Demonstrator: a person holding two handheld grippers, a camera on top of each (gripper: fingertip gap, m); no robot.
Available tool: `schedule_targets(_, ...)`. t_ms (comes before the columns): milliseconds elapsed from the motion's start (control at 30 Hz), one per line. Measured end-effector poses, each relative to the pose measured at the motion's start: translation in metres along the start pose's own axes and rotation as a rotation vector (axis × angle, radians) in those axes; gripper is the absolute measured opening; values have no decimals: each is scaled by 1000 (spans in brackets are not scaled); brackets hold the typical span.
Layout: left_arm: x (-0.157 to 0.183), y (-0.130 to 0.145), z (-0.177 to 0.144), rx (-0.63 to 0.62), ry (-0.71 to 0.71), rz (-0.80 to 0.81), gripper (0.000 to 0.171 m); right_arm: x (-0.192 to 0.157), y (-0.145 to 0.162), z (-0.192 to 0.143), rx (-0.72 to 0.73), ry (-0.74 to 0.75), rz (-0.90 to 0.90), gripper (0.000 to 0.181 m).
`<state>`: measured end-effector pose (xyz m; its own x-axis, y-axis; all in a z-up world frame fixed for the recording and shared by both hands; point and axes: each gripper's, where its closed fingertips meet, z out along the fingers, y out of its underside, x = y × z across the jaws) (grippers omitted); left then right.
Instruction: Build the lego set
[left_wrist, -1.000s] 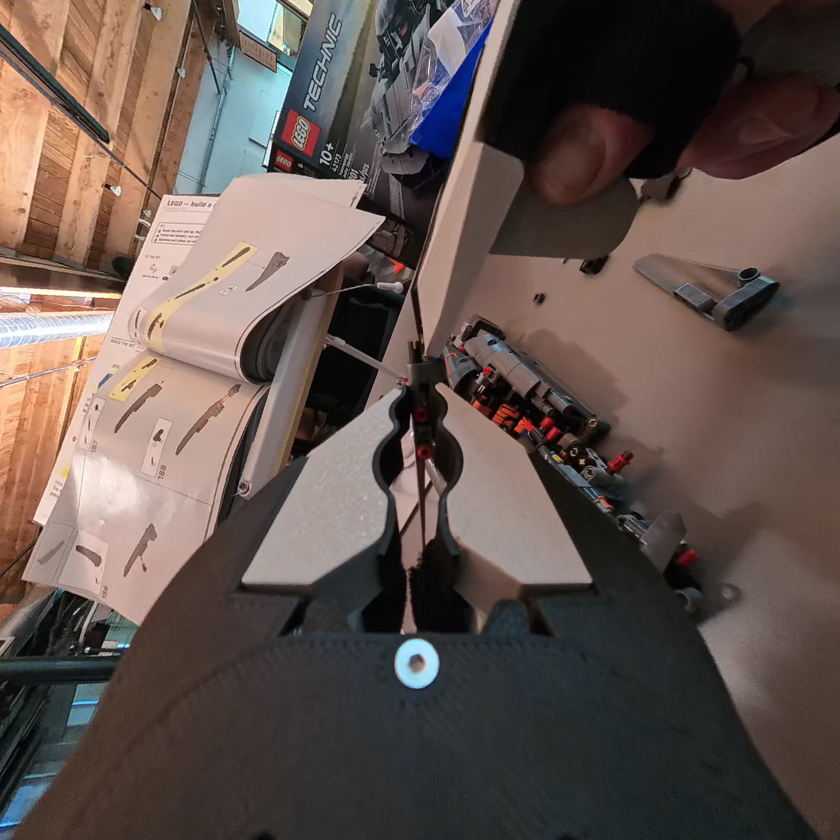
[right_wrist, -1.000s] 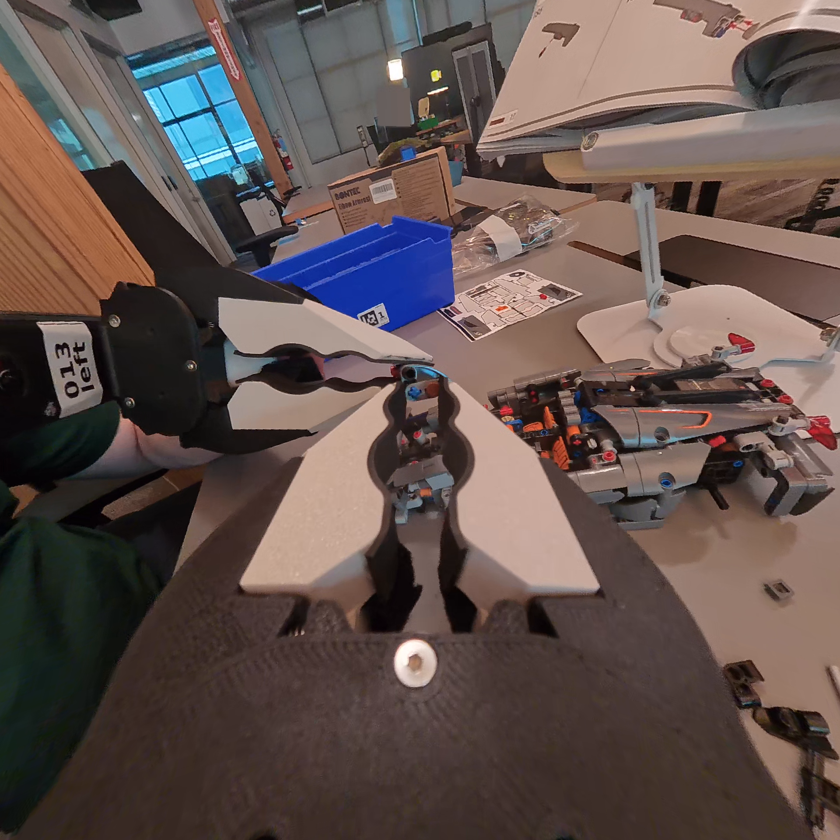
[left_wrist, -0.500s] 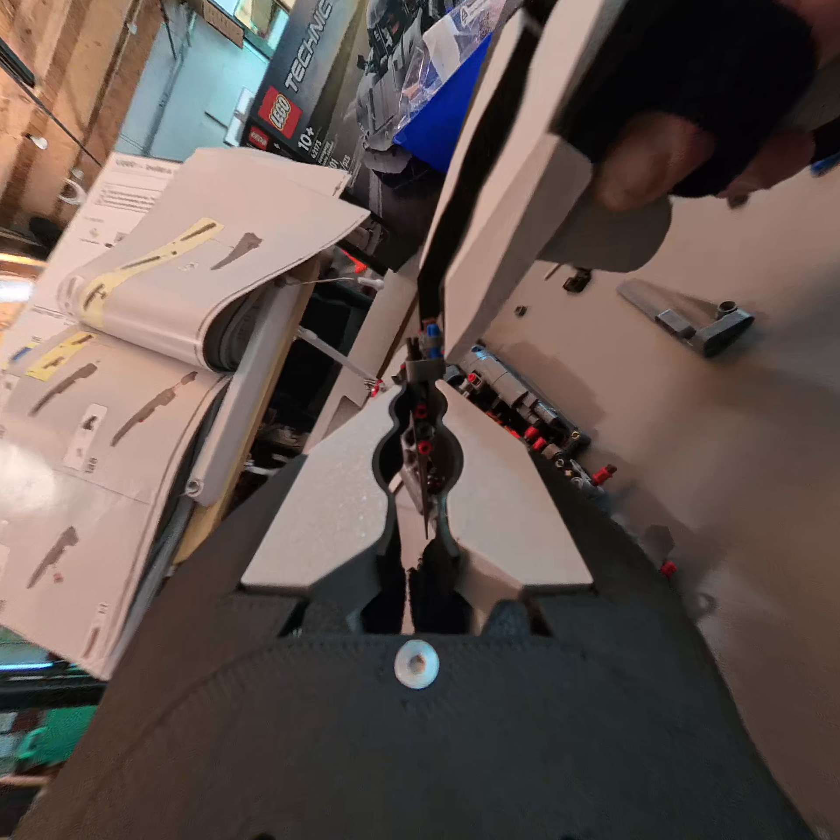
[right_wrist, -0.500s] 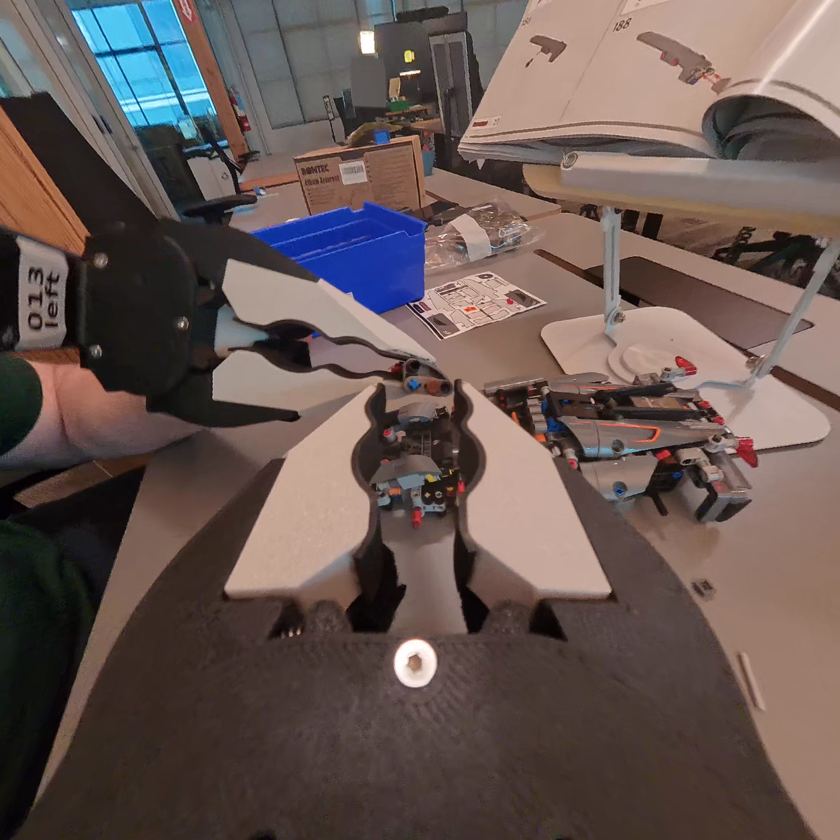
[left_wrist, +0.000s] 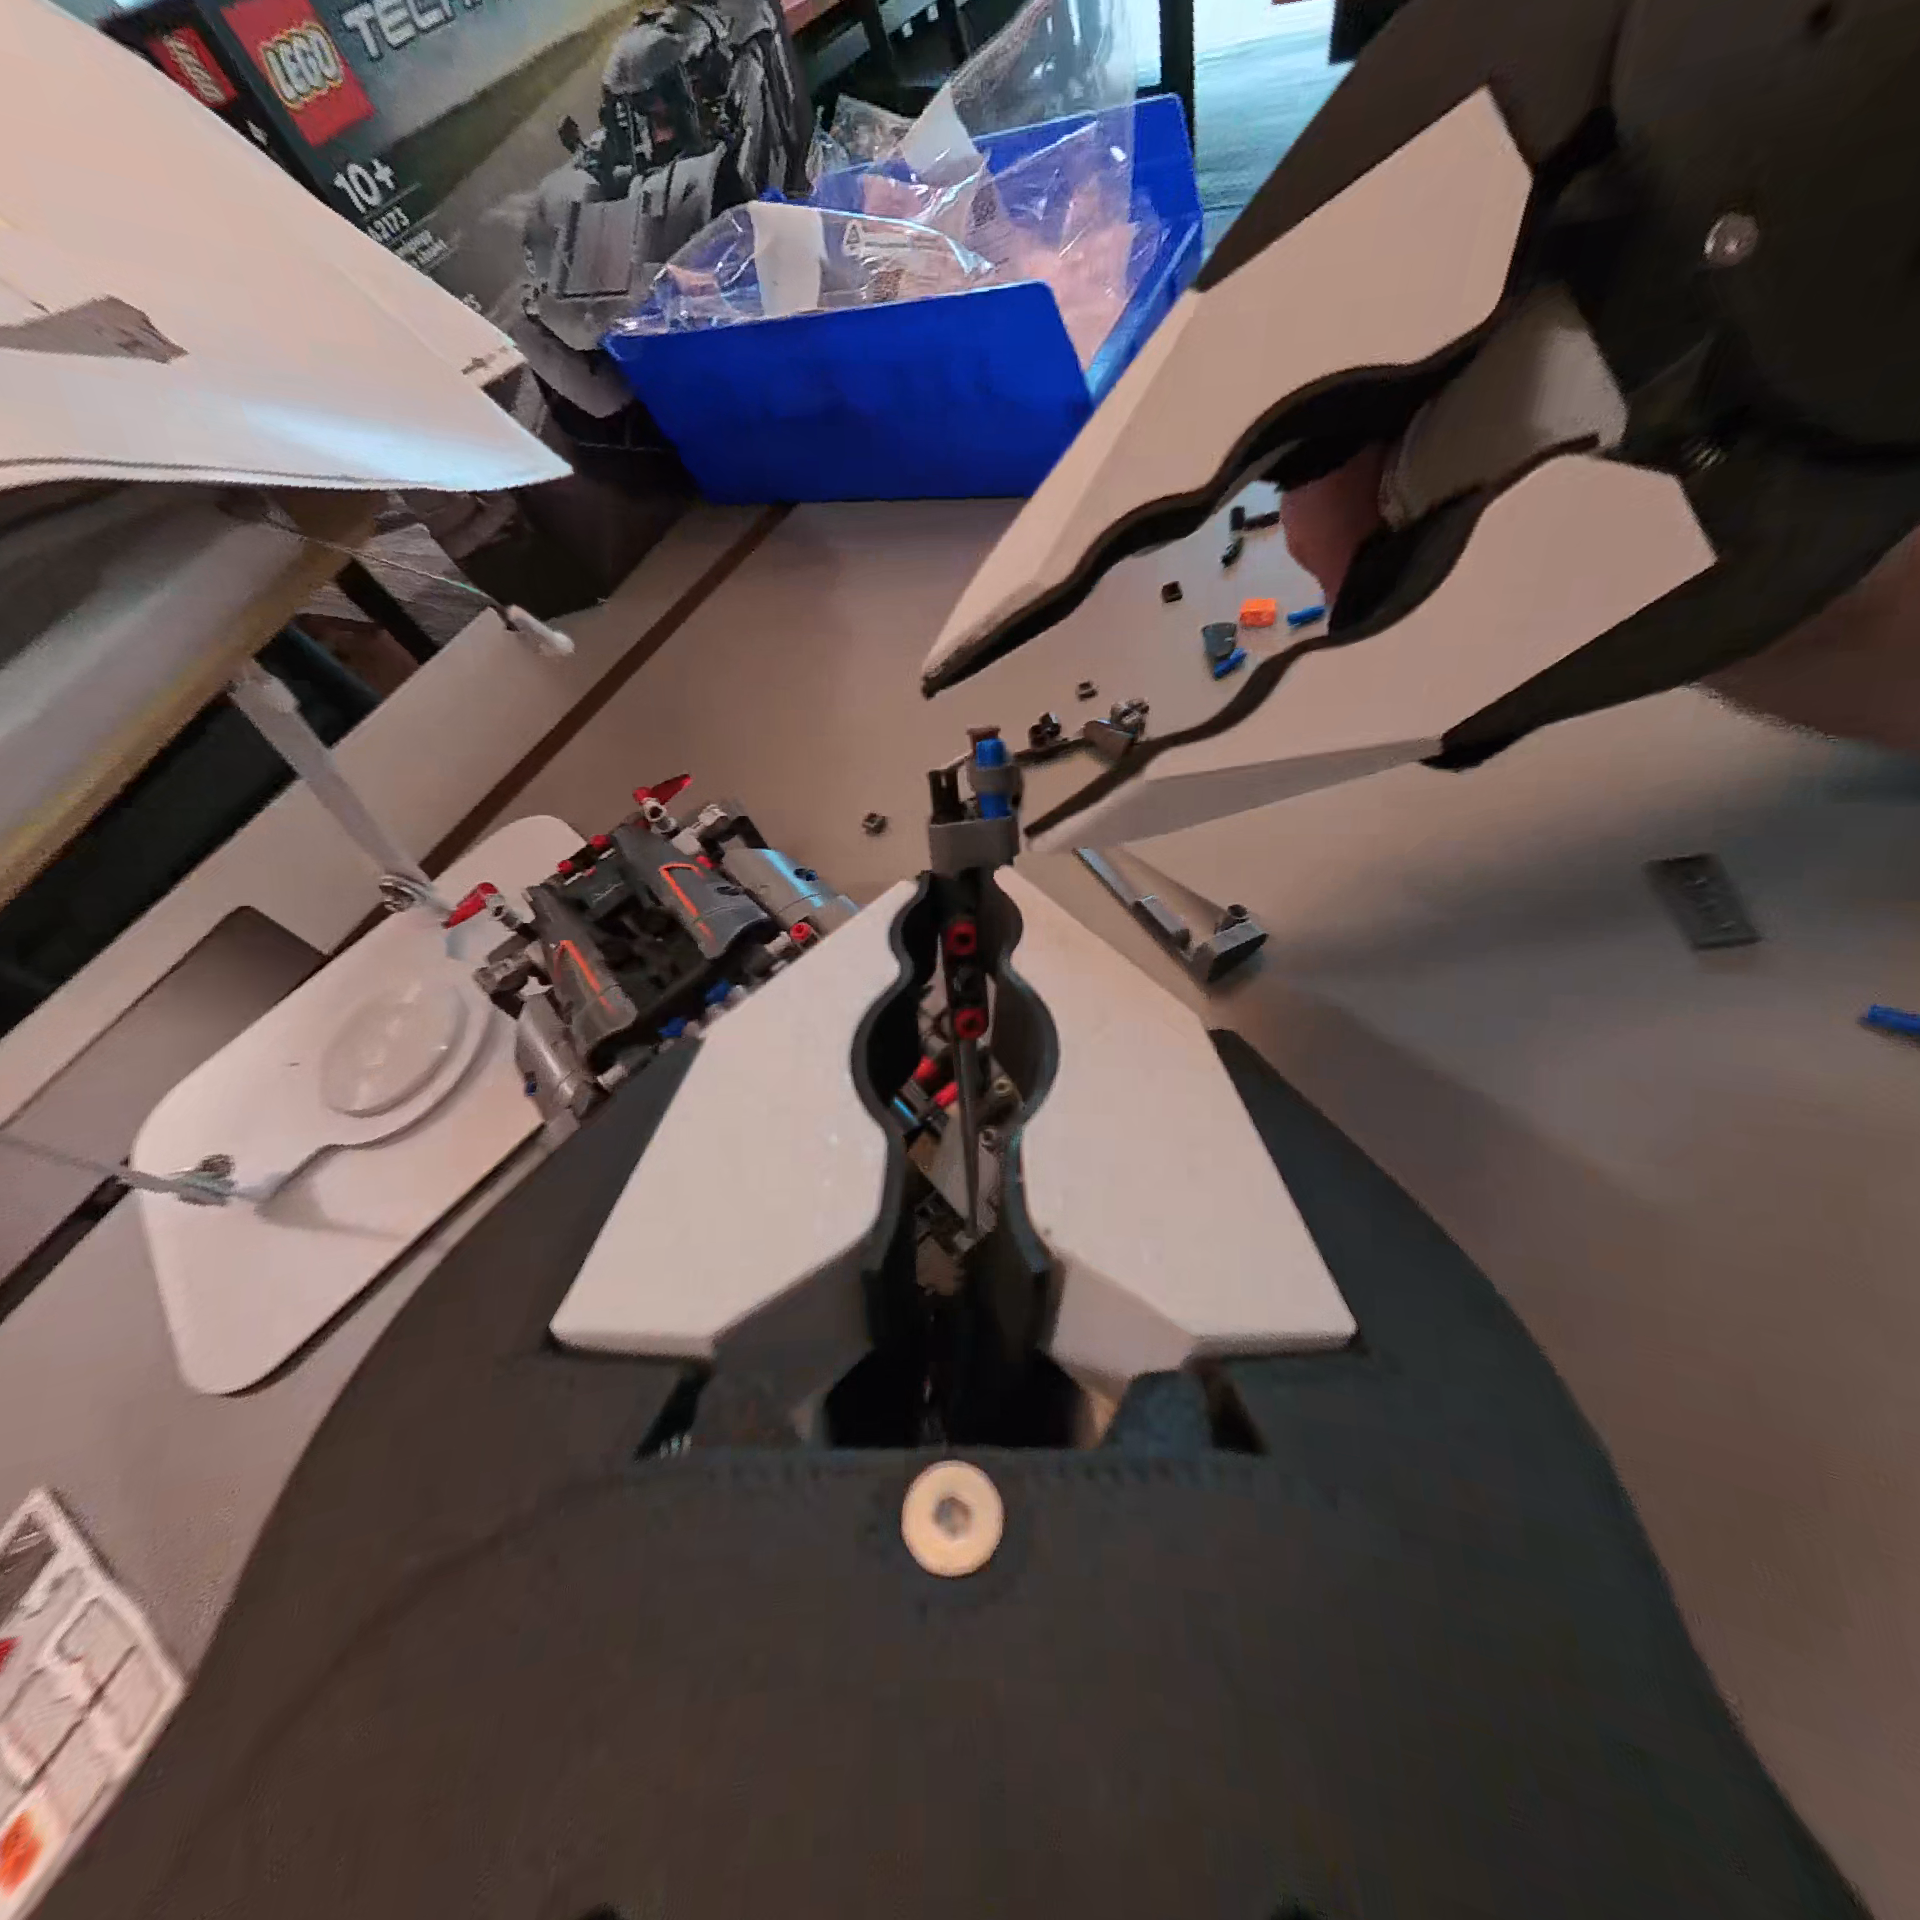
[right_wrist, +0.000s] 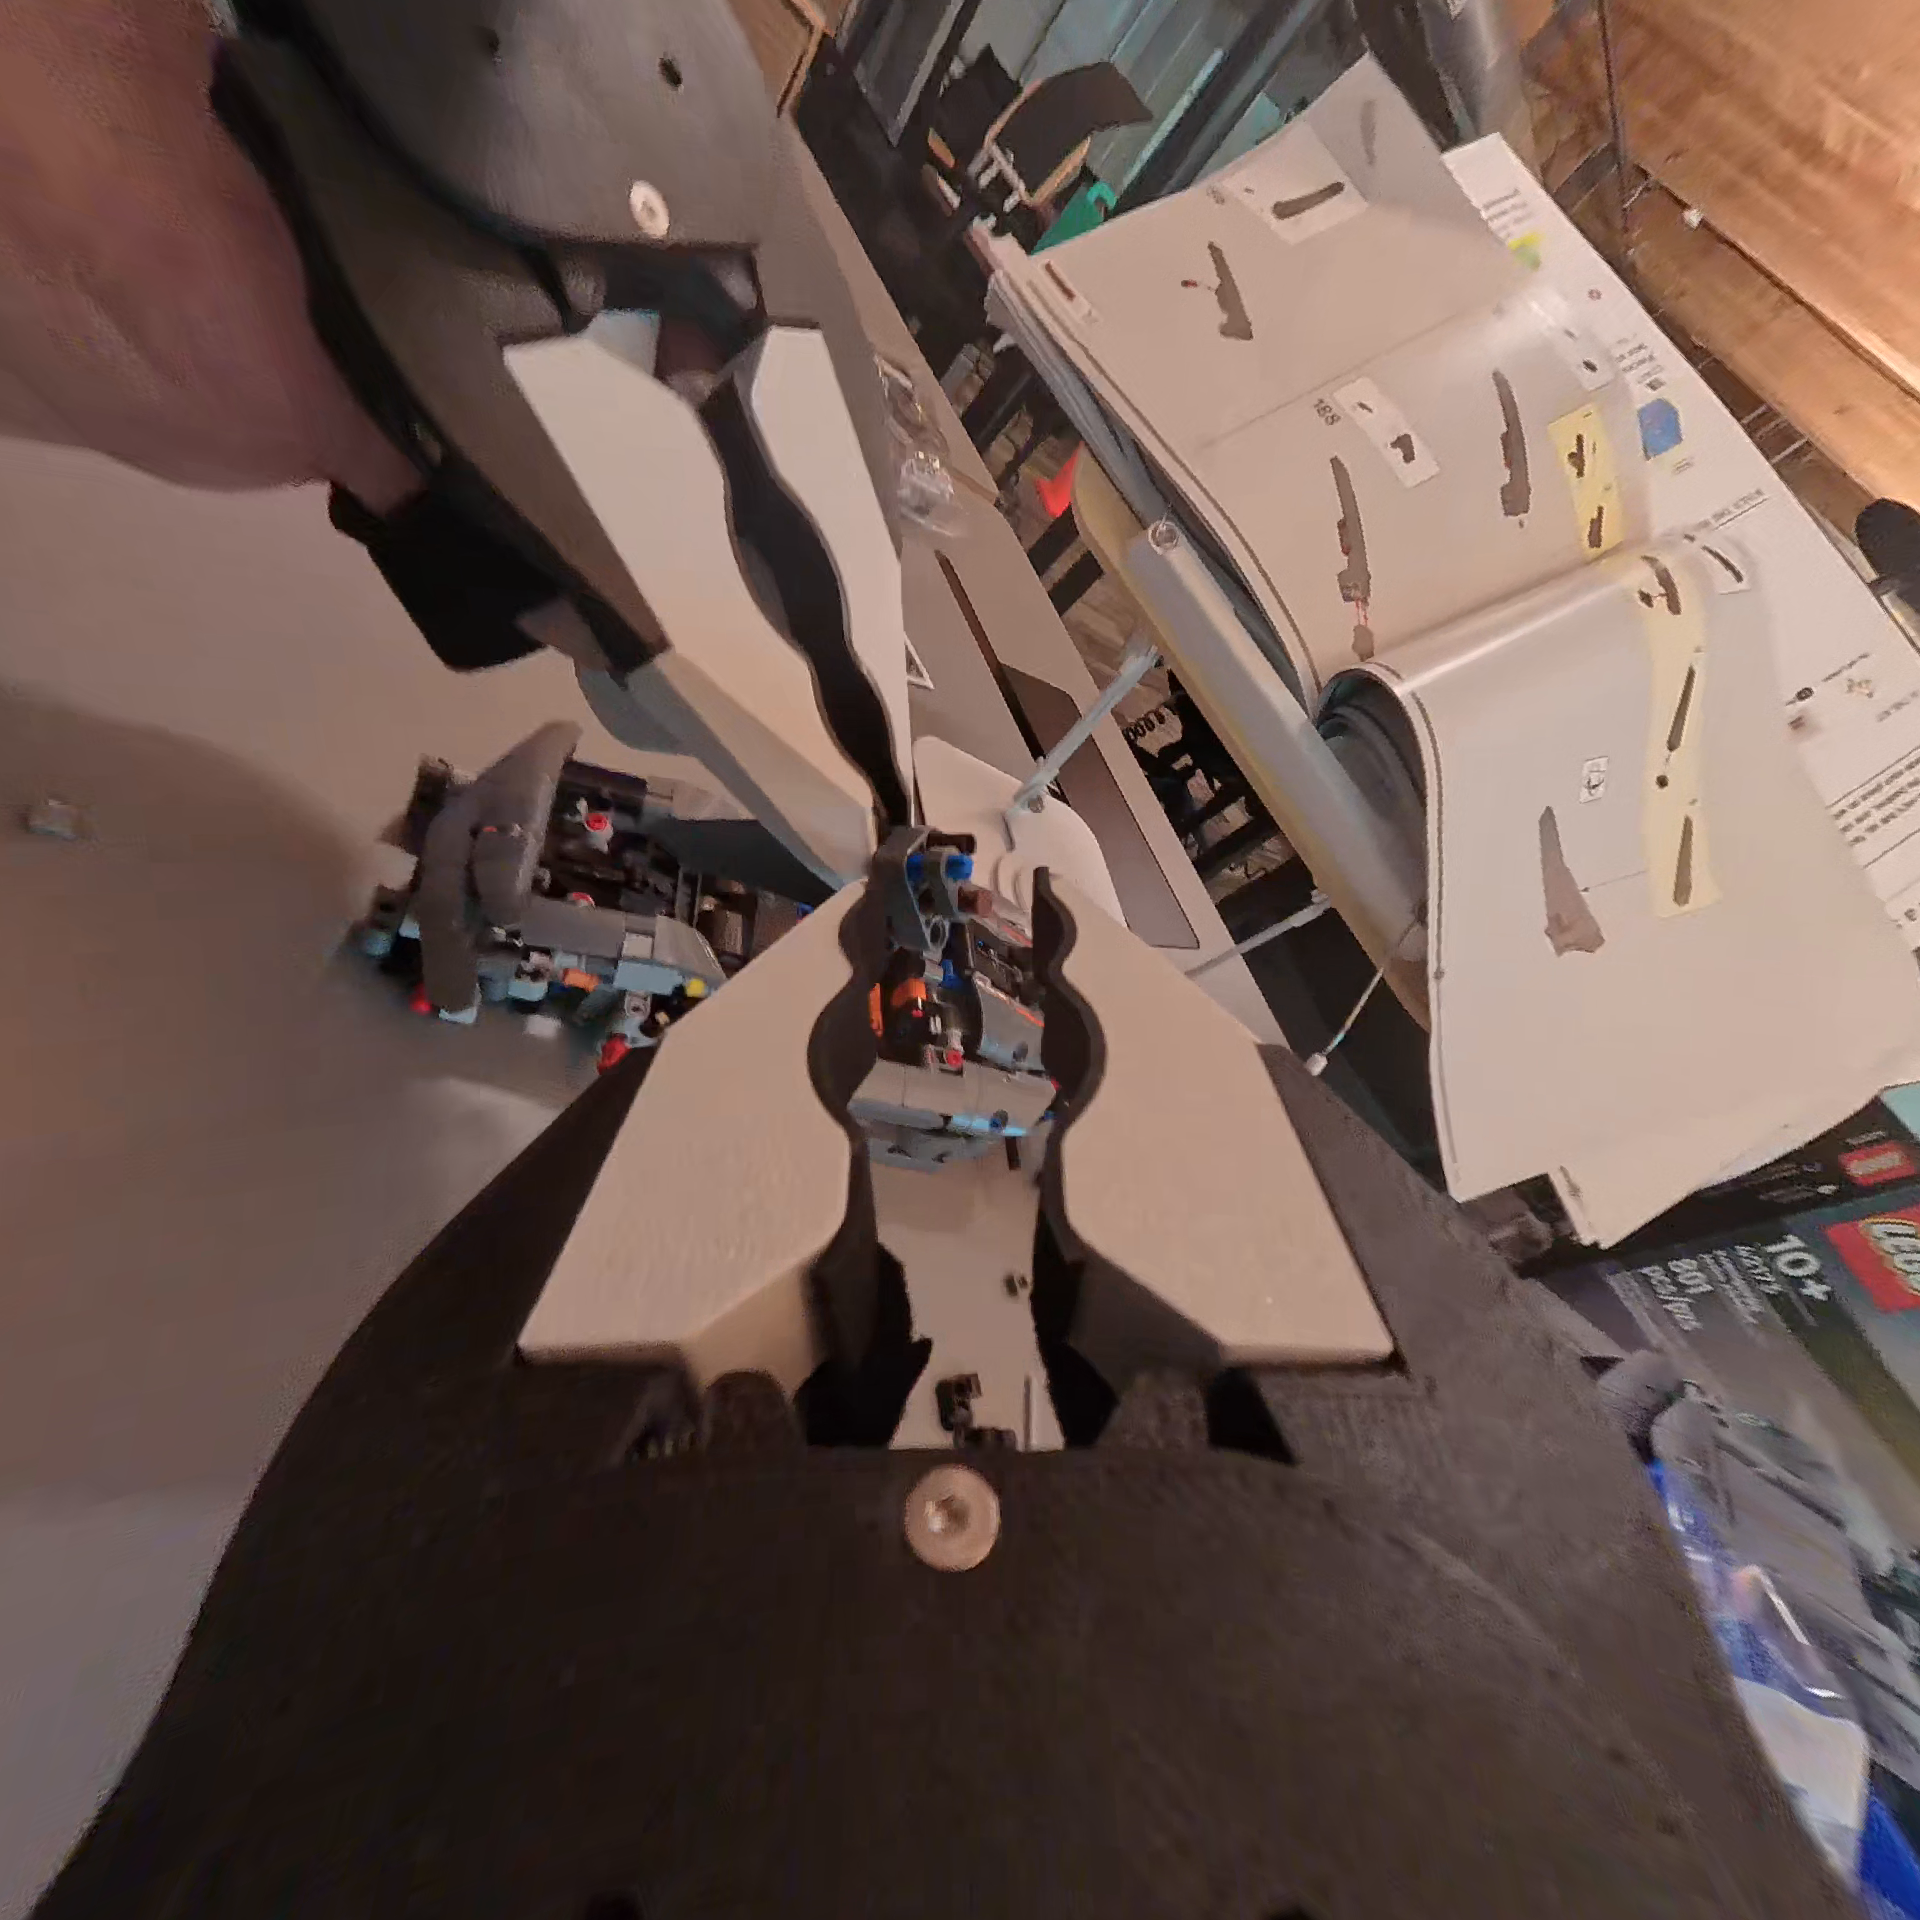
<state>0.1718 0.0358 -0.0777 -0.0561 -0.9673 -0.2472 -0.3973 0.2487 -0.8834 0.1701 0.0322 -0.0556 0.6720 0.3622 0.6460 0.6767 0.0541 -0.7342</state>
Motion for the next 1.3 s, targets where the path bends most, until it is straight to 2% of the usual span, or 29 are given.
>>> schedule_targets(100,3,-1,0,22,72,-86,5,-1,1,-1,-22,11,-55,24)
schedule_targets(167,4,-1,0,34,118,-145,5,-4,0,0,-33,22,-104,16)
schedule_targets(367,6,0,1,49,200,-247,5,-5,1,0,-56,34,-143,16)
schedule_targets(833,12,11,12,10,242,-288,5,-13,9,2,-126,-20,-118,10)
schedule_targets(867,14,10,12,18,265,-285,6,-15,5,1,-97,-41,-106,0)
schedule_targets(900,14,3,10,60,289,-327,5,-22,-2,0,-51,-89,-63,0)
schedule_targets(933,12,4,9,49,288,-319,6,-23,-6,2,-33,-100,-37,0)
schedule_targets(967,8,4,8,55,275,-320,6,-19,-6,3,-33,-80,-30,0)
schedule_targets(1000,6,4,6,60,286,-330,6,-16,-5,1,-33,-70,-30,9)
schedule_targets(1067,4,3,3,71,300,-356,6,-10,-8,-8,2,-80,-20,9)
schedule_targets(1133,7,5,3,60,348,-383,5,-2,-2,-10,-14,-64,-15,20)
schedule_targets(1300,23,10,8,8,412,-378,6,-10,7,-5,-59,-81,-90,19)
